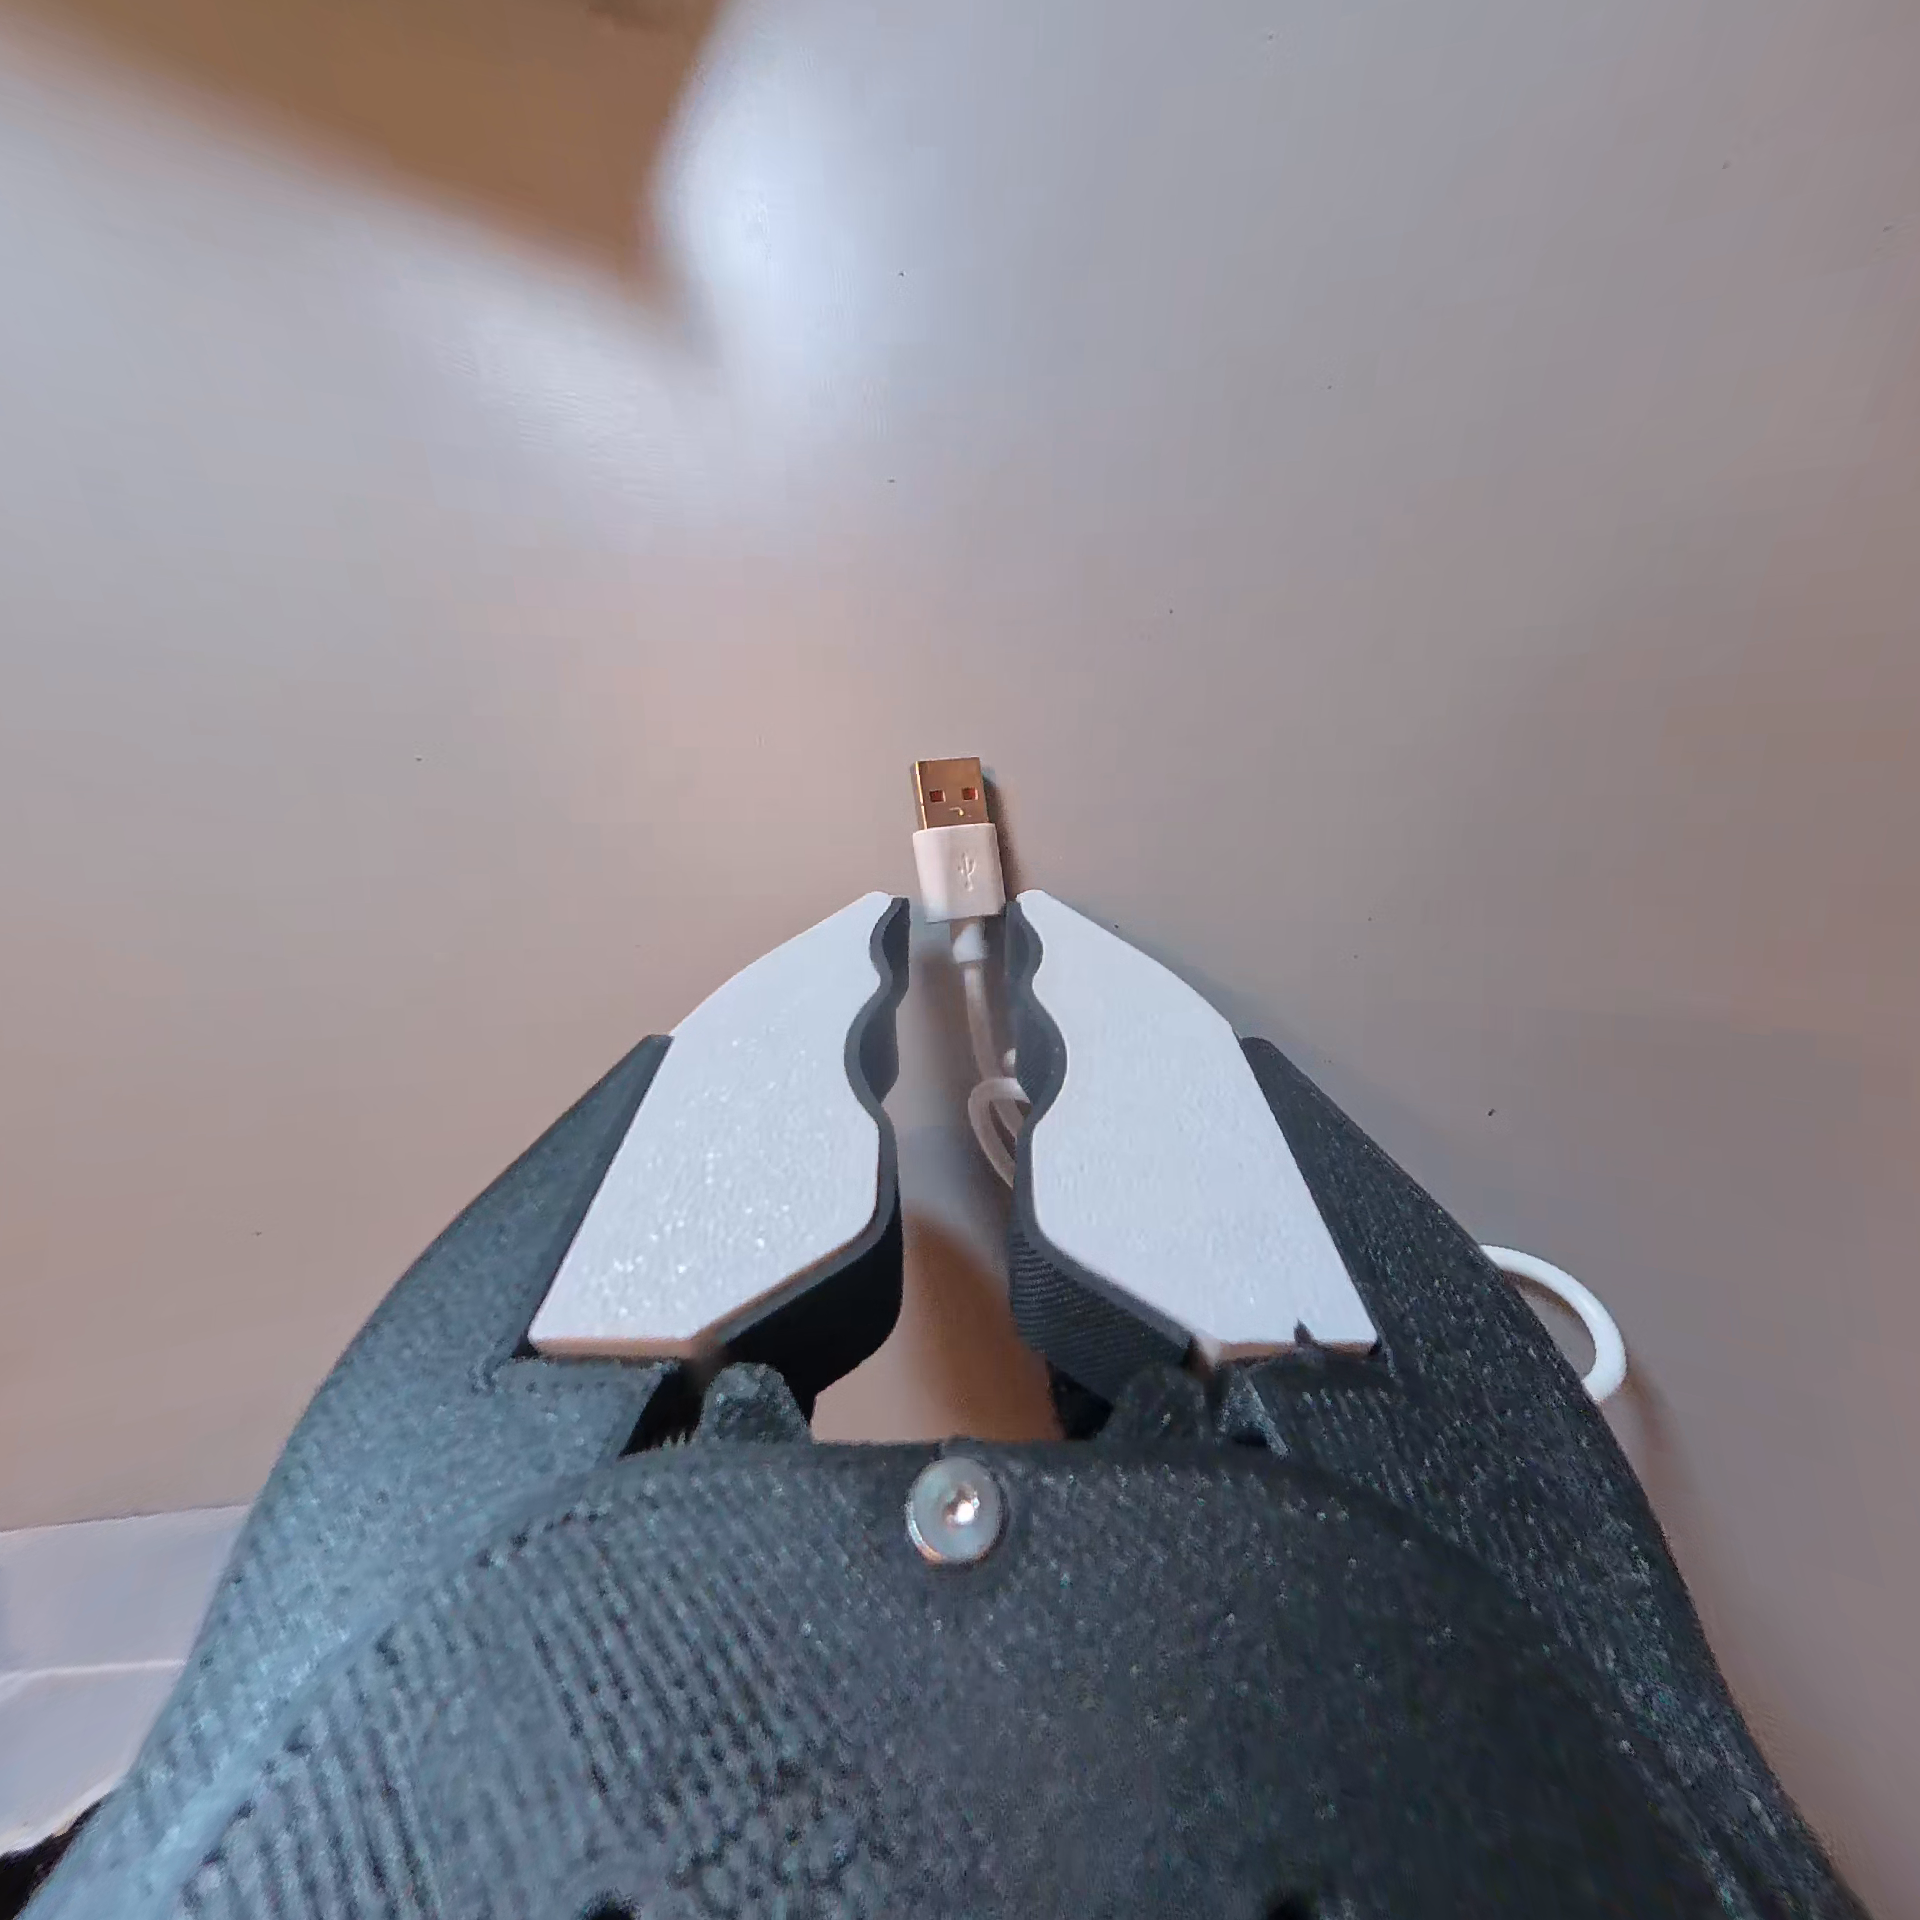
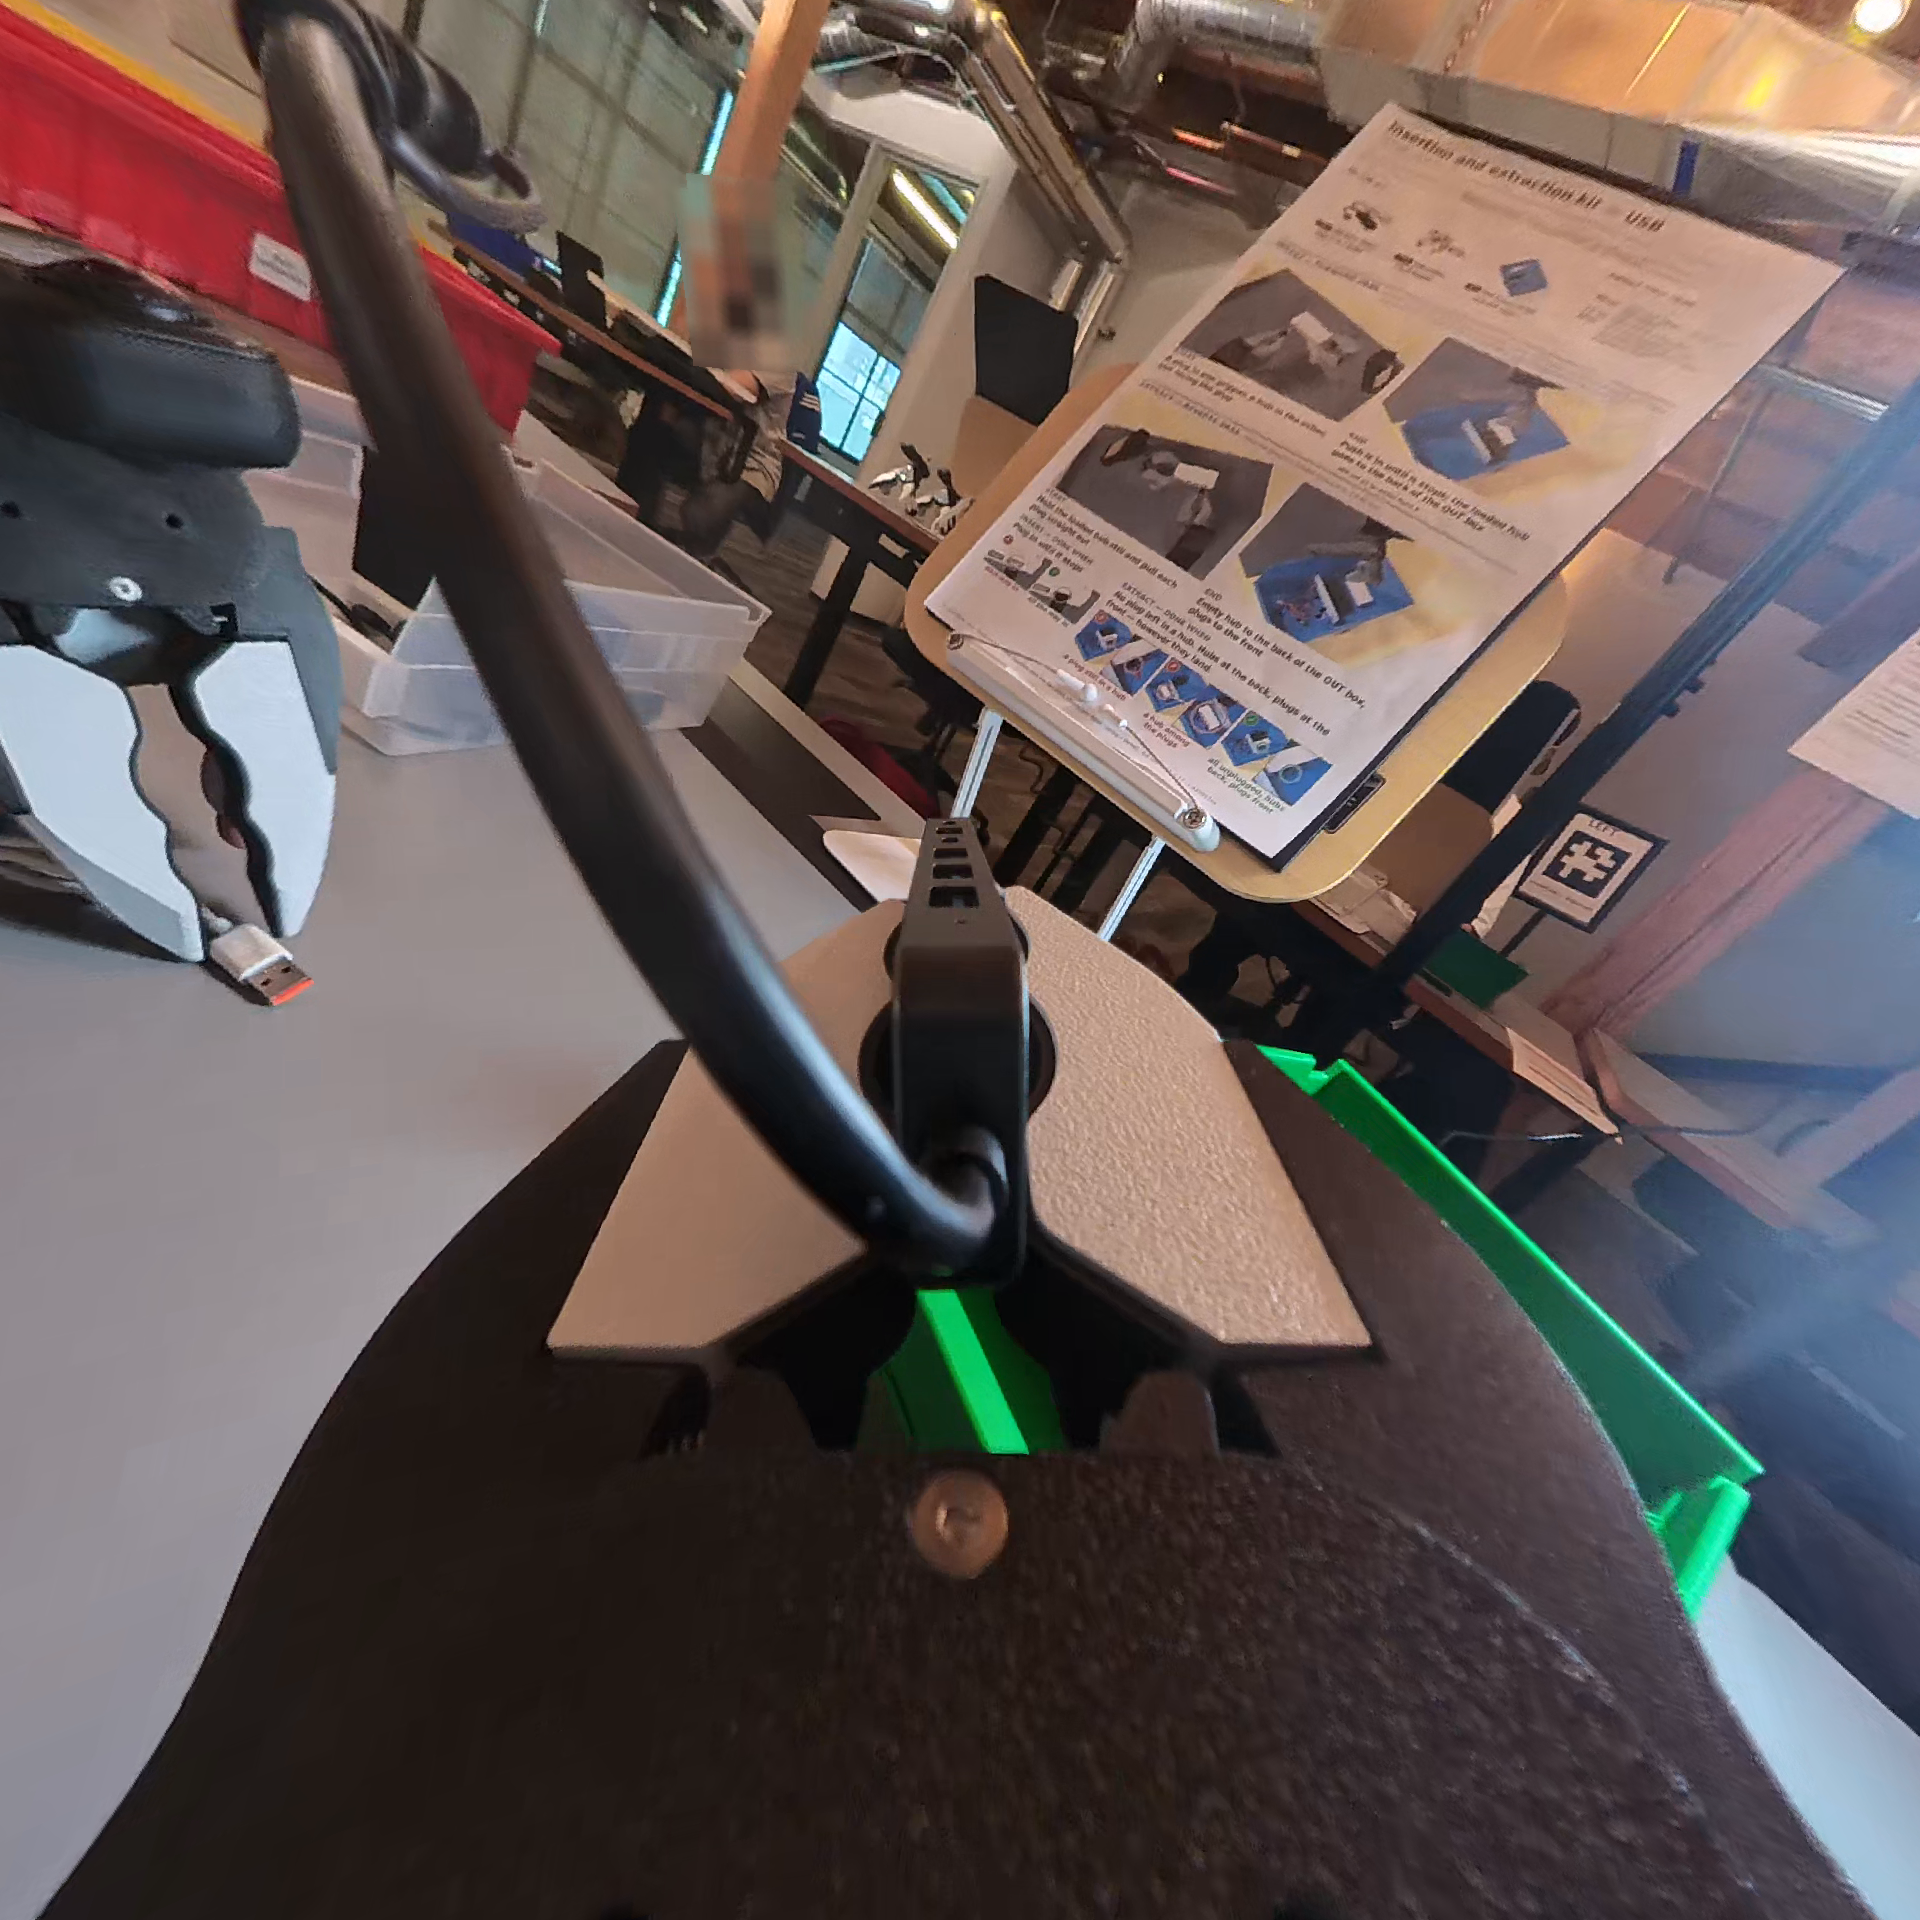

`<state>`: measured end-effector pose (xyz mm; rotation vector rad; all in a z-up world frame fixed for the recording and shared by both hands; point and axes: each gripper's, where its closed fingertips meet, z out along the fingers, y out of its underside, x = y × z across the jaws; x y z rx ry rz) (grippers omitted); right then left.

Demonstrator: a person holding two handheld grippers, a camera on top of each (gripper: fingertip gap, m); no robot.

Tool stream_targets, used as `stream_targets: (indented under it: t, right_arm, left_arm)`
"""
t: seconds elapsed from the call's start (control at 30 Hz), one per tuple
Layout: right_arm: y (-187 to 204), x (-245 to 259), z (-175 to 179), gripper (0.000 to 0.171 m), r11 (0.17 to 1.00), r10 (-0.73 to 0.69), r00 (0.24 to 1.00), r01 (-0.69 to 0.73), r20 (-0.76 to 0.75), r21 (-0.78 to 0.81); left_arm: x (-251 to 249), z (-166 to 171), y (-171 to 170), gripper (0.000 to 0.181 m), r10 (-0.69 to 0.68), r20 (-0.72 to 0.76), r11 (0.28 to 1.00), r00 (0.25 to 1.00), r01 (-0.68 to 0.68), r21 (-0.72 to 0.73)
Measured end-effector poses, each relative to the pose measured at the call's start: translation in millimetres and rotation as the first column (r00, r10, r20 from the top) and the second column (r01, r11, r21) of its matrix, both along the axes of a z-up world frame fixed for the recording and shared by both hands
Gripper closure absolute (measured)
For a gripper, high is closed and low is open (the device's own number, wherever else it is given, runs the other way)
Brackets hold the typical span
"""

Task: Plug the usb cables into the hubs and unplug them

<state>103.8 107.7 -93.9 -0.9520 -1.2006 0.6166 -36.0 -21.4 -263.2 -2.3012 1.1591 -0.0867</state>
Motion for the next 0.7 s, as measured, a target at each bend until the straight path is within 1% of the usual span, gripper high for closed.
stream_targets:
  t: [0.03,0.1,0.27,0.3,0.37,0.43,0.5,0.53,0.6,0.63,0.7]
  right_arm:
    - [0,-1,-2,0.16,1.0,0.001,1.0,-0.001,0.005,-0.004]
    - [-1,-4,-6,0.16,1.0,0.006,1.0,-0.006,0.018,-0.008]
    - [-8,-12,-17,0.16,0.999,0.038,0.998,-0.038,0.05,-0.005]
    - [-12,-14,-19,0.16,0.999,0.051,0.997,-0.052,0.056,0.005]
    - [-22,-17,-22,0.161,0.995,0.081,0.994,-0.085,0.072,0.048]
    - [-35,-22,-26,0.16,0.984,0.104,0.988,-0.12,0.117,0.134]
    - [-51,-27,-31,0.16,0.96,0.118,0.977,-0.157,0.175,0.232]
    - [-58,-30,-34,0.16,0.946,0.122,0.972,-0.175,0.202,0.274]
    - [-73,-36,-39,0.16,0.921,0.142,0.96,-0.217,0.24,0.324]
    - [-80,-39,-41,0.16,0.914,0.158,0.955,-0.238,0.251,0.33]
    - [-91,-44,-46,0.16,0.905,0.186,0.946,-0.27,0.266,0.329]
  left_arm:
    - [1,0,0,0.164,-0.003,0.007,1.0,1.0,0.003,-0.005]
    - [2,0,2,0.166,-0.017,0.018,1.0,1.0,0.017,0.004]
    - [4,1,13,0.167,-0.039,0.033,0.996,0.999,0.036,0.084]
    - [6,1,14,0.167,-0.036,0.06,0.996,0.998,0.031,0.083]
    - [14,10,11,0.167,-0.03,0.198,0.999,0.98,0.023,0.037]
    - [22,31,8,0.167,-0.017,0.388,1.0,0.922,0.023,-0.011]
    - [31,60,3,0.167,-0.009,0.577,0.998,0.816,0.046,-0.05]
    - [34,74,-1,0.167,-0.011,0.649,0.996,0.76,0.066,-0.06]
    - [39,94,-7,0.167,-0.012,0.742,0.993,0.671,0.096,-0.071]
    - [41,99,-9,0.167,-0.008,0.764,0.992,0.646,0.103,-0.076]
    - [46,103,-14,0.167,0.005,0.784,0.988,0.621,0.118,-0.099]
